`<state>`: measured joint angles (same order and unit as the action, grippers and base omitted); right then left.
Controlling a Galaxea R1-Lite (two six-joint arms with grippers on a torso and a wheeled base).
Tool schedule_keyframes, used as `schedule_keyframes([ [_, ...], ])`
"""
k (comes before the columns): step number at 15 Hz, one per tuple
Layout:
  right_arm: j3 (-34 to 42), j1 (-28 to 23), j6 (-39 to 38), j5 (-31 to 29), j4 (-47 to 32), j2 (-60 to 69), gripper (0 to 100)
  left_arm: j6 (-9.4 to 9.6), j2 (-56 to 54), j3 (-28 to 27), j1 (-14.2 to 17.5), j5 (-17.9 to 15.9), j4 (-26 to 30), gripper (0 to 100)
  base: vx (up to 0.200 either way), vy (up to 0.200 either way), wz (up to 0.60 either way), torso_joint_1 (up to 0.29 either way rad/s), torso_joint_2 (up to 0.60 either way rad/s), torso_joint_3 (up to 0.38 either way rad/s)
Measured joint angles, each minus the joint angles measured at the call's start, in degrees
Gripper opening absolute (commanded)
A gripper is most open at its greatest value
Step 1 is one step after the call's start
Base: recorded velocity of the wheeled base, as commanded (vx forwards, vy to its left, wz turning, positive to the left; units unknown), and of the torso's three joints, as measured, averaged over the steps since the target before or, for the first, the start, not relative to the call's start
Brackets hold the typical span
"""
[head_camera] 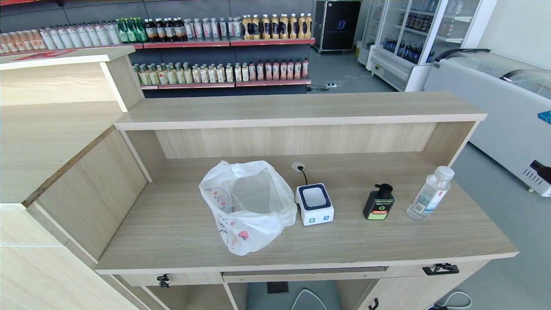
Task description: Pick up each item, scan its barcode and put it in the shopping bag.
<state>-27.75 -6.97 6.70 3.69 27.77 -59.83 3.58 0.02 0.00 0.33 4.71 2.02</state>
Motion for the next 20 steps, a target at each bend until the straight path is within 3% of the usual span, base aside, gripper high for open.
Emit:
schedule_keyframes([
  [2,1.23,-0.22,3.34,0.43,1.12,-5.05,0,0.02,0.00,0.00,0.00,0.02,-0.02,100,0.000,0.000,0.00,0.000,0.00,0.000],
  [3,2.63,-1.16,5.17,0.65,1.07,-6.40,100,0.02,0.00,0.00,0.00,0.02,-0.02,100,0.000,0.000,0.00,0.000,0.00,0.000],
  [7,5.12,-4.95,4.90,3.01,1.07,-10.46,100,0.00,0.00,0.00,-0.02,0.02,0.00,100,0.000,0.000,0.00,0.000,0.00,0.000],
  [11,5.17,-12.46,8.79,17.27,6.14,-18.62,100,0.02,0.00,0.00,0.00,0.02,0.00,100,0.000,0.000,0.00,0.000,0.00,0.000],
  [14,2.73,-17.14,14.47,24.49,10.68,-28.28,100,0.00,0.00,0.00,-0.02,0.02,-0.02,100,0.000,0.000,0.00,0.000,0.00,0.000],
  [20,-6.12,-20.42,16.94,27.28,12.54,-42.98,100,0.00,0.00,0.00,0.02,0.02,0.00,100,0.000,0.000,0.00,0.000,0.00,0.000],
])
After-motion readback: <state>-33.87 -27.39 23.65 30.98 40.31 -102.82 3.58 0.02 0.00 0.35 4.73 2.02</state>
